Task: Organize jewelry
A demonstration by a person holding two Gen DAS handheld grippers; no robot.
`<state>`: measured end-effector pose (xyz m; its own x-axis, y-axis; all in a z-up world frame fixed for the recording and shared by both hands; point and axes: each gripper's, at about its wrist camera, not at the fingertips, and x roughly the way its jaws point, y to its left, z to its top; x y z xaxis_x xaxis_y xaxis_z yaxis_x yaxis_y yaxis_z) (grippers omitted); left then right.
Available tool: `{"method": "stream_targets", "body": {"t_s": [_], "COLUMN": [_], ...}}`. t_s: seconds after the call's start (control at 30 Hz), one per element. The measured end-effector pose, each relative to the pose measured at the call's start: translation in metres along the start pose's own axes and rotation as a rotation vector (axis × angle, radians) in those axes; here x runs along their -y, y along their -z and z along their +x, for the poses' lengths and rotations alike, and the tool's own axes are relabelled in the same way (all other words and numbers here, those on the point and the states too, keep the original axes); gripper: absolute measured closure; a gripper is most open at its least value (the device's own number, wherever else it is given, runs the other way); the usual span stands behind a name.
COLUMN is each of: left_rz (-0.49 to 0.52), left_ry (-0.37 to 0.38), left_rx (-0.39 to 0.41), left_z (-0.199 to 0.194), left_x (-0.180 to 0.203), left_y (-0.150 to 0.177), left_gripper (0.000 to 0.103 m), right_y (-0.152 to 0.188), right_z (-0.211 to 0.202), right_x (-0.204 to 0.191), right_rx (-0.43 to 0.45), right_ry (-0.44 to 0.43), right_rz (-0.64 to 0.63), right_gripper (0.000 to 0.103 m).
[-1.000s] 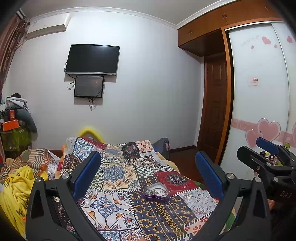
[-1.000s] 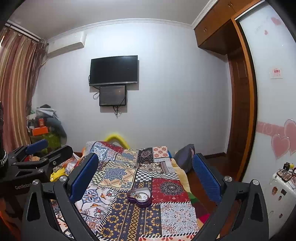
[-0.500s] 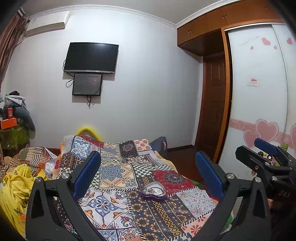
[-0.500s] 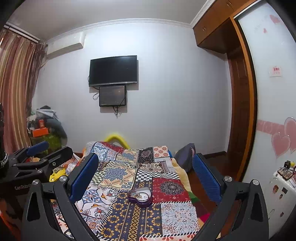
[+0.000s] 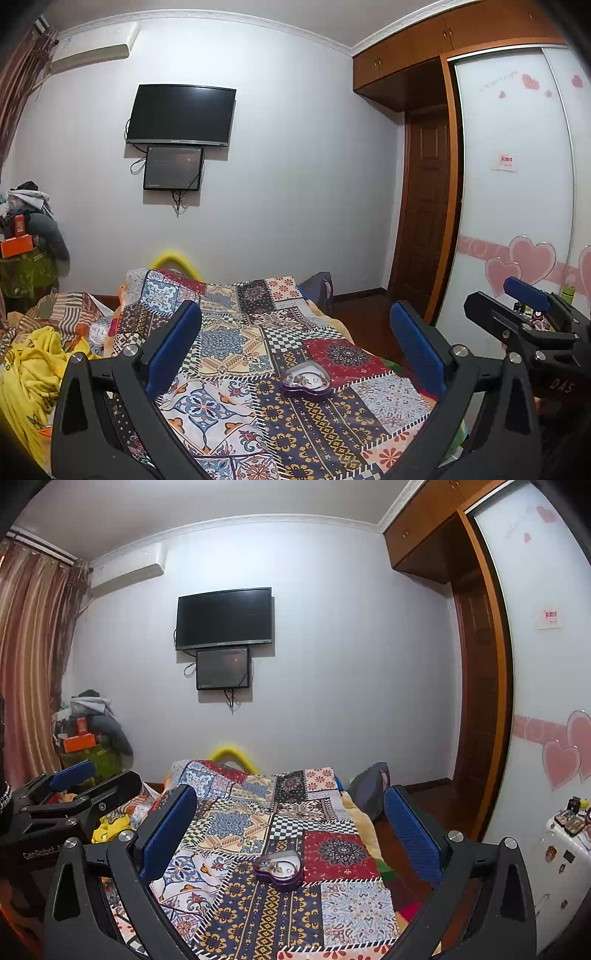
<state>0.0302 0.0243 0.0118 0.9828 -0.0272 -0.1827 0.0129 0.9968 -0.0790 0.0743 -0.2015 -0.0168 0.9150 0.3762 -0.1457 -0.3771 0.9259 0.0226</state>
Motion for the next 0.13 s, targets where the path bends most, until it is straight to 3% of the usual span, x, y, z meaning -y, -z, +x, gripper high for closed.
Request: {"method": "stream_targets", "body": {"t_s": [0.13], "left_rz": [0.006], "left_ry": [-0.003], "left_rx": [-0.005], "left_z": [0.0022], "left_x": [0.0019], "left_y": [0.0011], "left_gripper": [0.000], "right_y": [-0.0003], "right_z": [0.0015], "right_x": [0.0003], "right_rx": [-0.002], "right_ry": [-0.002], "right_rz": [0.004], "right_gripper": [0.002]}}
